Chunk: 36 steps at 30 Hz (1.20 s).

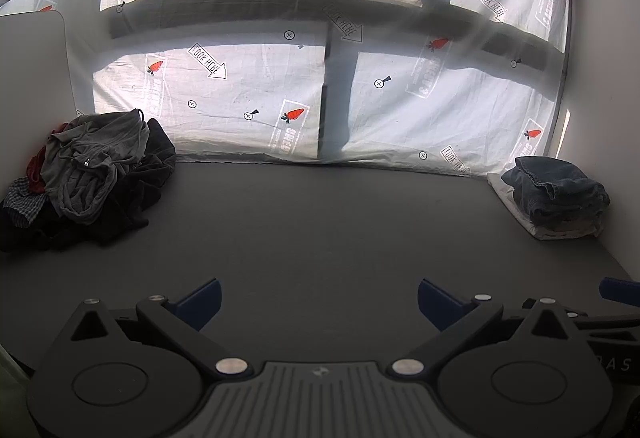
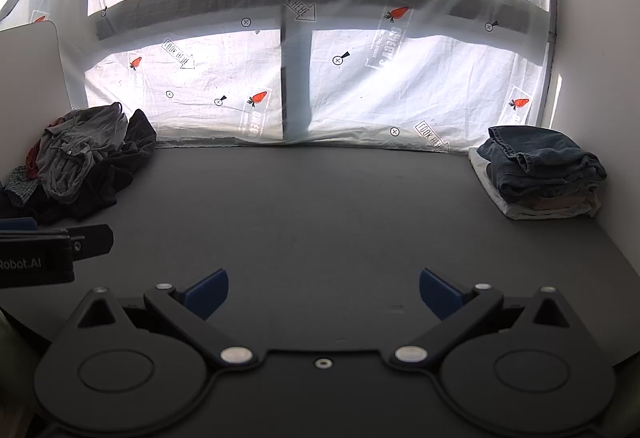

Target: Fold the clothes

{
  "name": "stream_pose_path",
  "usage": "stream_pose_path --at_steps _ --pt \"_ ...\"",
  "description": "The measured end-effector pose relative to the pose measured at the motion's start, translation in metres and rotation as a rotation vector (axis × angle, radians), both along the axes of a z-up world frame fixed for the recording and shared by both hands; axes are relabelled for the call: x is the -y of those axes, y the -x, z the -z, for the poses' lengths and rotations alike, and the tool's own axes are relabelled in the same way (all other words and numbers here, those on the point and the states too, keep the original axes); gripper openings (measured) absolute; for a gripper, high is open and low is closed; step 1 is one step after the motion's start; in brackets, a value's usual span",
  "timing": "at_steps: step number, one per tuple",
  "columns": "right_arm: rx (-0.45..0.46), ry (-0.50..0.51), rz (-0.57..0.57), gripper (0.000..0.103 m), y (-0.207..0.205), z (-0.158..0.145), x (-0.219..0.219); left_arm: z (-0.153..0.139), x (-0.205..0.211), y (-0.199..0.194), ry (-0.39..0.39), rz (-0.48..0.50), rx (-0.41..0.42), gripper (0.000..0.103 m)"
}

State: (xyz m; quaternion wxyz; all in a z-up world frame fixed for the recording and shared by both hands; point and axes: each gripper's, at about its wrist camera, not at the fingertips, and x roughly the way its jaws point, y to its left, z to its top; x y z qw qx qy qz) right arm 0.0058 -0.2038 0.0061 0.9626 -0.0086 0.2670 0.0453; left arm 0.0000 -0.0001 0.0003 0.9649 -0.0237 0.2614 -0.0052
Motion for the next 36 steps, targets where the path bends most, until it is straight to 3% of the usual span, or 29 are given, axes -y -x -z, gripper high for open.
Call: stream_pose_path --at_steps 36 --pt "-0.007 0.002 -0.003 0.103 -0.008 0.005 -0.001 0.004 -0.010 -0.014 0.002 0.013 -0.020 0.103"
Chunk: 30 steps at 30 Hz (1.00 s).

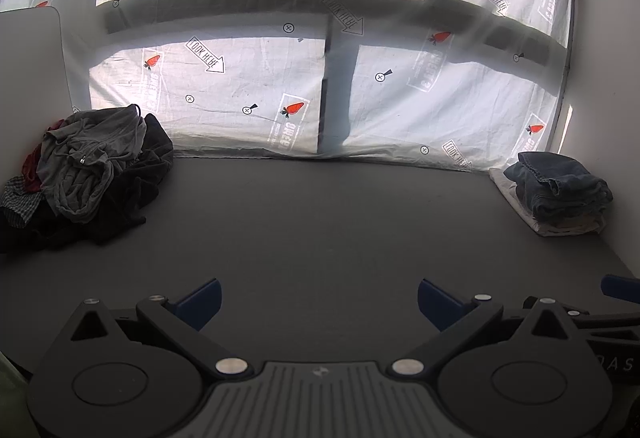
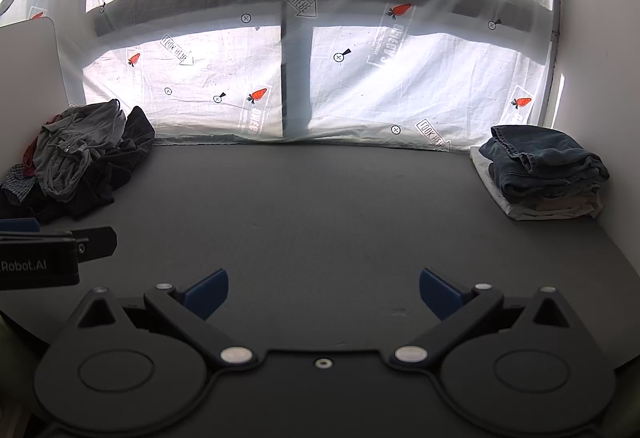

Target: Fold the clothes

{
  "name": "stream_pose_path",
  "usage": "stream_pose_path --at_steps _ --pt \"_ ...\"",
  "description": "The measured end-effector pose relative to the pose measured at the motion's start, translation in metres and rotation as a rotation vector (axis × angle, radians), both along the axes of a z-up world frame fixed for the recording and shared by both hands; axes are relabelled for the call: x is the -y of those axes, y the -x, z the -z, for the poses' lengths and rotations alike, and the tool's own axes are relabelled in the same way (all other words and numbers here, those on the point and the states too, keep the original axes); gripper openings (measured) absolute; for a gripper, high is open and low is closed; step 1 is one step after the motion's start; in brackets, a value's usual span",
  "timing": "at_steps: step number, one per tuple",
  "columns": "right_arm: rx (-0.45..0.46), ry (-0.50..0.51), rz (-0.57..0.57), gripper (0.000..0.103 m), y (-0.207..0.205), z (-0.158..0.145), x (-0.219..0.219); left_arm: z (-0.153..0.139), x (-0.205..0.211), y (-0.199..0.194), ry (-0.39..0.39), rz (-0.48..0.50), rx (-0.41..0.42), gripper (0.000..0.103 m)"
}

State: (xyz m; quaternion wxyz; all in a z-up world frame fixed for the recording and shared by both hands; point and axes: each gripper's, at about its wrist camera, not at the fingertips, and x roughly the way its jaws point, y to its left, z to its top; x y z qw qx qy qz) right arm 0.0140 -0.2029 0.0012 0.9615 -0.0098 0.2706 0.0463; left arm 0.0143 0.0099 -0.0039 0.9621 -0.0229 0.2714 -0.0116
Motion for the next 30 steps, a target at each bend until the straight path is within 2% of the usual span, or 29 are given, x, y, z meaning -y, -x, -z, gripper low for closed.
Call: stream_pose_path --at_steps 30 --pt "0.008 0.001 0.006 0.103 -0.0033 -0.0021 -0.0048 -0.0017 -0.0008 -0.0019 -0.008 0.000 -0.007 0.103"
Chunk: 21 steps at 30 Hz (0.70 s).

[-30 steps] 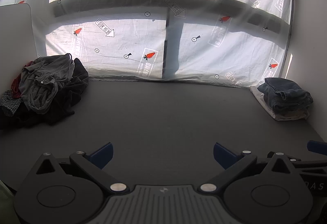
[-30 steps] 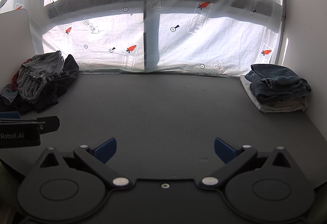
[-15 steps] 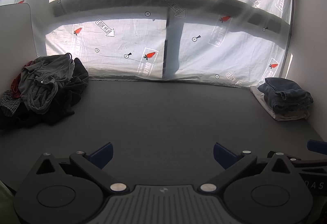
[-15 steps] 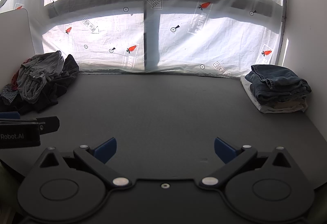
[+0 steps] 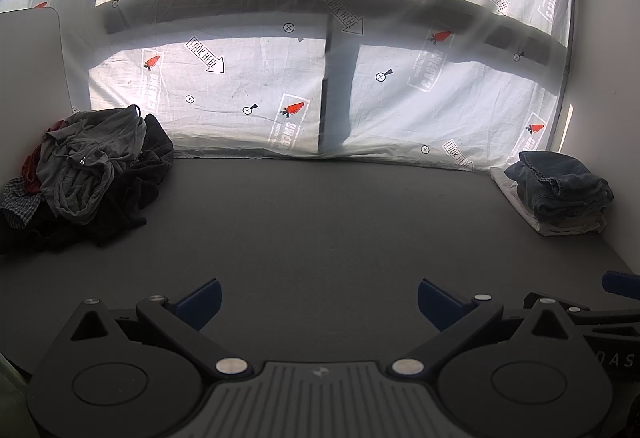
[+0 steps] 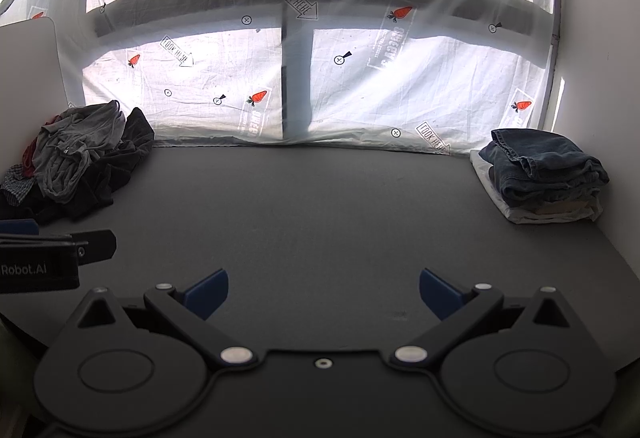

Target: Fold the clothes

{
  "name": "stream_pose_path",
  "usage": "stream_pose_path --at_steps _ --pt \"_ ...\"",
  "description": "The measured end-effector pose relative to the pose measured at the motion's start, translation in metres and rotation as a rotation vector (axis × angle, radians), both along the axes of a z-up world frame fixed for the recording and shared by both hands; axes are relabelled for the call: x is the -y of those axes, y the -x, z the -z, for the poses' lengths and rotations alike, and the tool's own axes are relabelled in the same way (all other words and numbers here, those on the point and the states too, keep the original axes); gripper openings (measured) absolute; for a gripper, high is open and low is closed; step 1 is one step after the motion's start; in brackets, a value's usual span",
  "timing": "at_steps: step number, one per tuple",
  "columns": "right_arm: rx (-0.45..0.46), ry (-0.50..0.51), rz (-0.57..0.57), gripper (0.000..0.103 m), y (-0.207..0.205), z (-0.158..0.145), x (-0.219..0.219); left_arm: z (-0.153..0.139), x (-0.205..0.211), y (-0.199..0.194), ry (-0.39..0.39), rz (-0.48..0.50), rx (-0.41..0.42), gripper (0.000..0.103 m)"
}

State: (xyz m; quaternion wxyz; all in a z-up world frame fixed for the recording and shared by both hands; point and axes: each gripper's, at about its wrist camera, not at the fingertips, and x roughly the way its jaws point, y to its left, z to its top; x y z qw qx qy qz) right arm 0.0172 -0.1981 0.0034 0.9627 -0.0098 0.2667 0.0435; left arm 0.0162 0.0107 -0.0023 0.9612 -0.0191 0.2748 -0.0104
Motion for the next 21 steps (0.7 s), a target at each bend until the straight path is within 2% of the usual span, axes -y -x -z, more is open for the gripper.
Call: stream_pose_path --at_steps 5,11,21 --pt "0.011 -0.008 0.022 0.103 0.001 0.000 0.001 0.001 0.000 0.001 -0.009 0.002 -0.007 0.103" --pt "0.010 -0.050 0.074 0.103 -0.002 0.004 0.019 0.006 0.001 -0.006 0.020 -0.004 -0.026 0.103" --pt "0.045 0.042 0.155 0.103 -0.034 0.018 0.043 0.018 0.012 -0.050 0.088 -0.010 -0.075 0.103"
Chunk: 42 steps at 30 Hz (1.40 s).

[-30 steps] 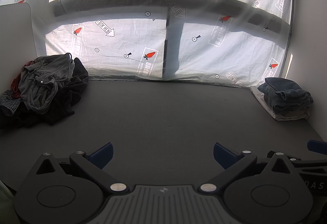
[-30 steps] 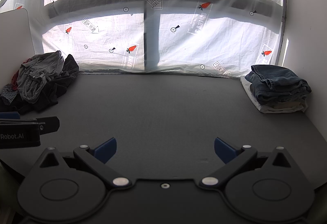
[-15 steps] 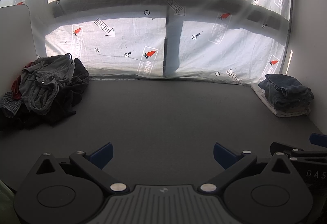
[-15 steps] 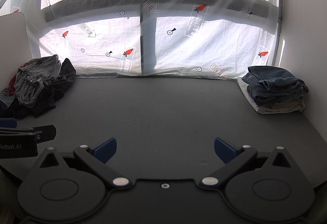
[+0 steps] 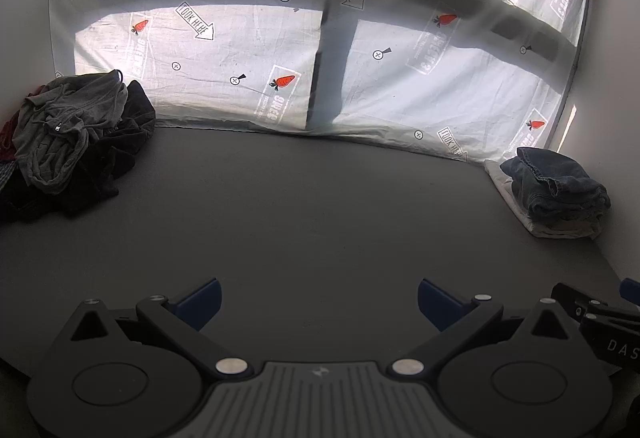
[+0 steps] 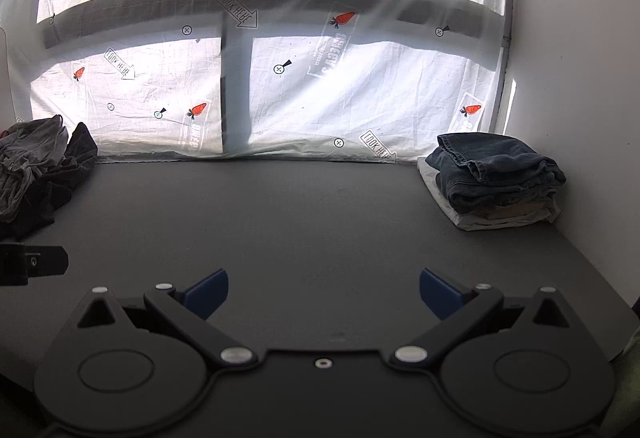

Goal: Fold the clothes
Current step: 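Move both tools toward the clothes heap and the grey hoodie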

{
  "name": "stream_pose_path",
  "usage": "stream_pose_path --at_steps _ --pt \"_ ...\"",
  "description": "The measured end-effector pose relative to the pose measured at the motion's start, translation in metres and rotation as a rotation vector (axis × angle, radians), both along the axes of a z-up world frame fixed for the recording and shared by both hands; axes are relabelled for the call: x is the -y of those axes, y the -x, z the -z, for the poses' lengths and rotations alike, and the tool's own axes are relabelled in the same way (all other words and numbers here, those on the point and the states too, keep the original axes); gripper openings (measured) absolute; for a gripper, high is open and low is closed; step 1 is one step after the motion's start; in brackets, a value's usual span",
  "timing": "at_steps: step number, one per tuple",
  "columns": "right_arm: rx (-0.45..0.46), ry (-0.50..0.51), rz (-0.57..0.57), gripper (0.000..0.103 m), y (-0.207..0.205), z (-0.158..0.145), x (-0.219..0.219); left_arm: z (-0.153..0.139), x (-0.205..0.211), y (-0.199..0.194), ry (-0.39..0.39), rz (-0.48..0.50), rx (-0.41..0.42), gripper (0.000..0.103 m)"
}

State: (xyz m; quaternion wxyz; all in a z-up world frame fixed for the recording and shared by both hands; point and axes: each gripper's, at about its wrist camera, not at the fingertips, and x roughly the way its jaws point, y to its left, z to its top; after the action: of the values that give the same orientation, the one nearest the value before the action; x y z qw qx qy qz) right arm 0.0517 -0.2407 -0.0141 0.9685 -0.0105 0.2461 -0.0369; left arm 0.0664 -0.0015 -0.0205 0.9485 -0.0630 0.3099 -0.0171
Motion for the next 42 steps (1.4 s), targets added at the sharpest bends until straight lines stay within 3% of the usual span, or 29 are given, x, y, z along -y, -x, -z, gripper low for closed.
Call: stream_pose_path --at_steps 6,12,21,29,34,42 --pt "-0.048 -0.084 -0.037 0.103 -0.061 0.003 0.006 -0.009 -0.015 -0.040 -0.036 -0.095 -0.021 0.103" --pt "-0.063 -0.128 -0.090 0.103 -0.117 0.001 0.004 -0.020 -0.045 -0.084 0.017 -0.230 -0.052 0.103" --pt "-0.146 -0.174 -0.208 0.103 -0.189 0.019 -0.035 -0.002 -0.111 -0.104 0.110 -0.388 -0.138 0.103" --pt "-0.207 -0.223 -0.321 0.103 -0.256 0.021 -0.120 0.009 -0.206 -0.156 0.194 -0.460 -0.142 0.103" --pt "-0.186 -0.175 -0.409 0.103 -0.319 0.010 -0.207 0.016 -0.284 -0.192 0.271 -0.548 -0.123 0.102" --pt "-0.157 -0.167 -0.609 0.102 -0.430 -0.003 -0.362 0.032 -0.417 -0.271 0.281 -0.674 -0.083 0.099"
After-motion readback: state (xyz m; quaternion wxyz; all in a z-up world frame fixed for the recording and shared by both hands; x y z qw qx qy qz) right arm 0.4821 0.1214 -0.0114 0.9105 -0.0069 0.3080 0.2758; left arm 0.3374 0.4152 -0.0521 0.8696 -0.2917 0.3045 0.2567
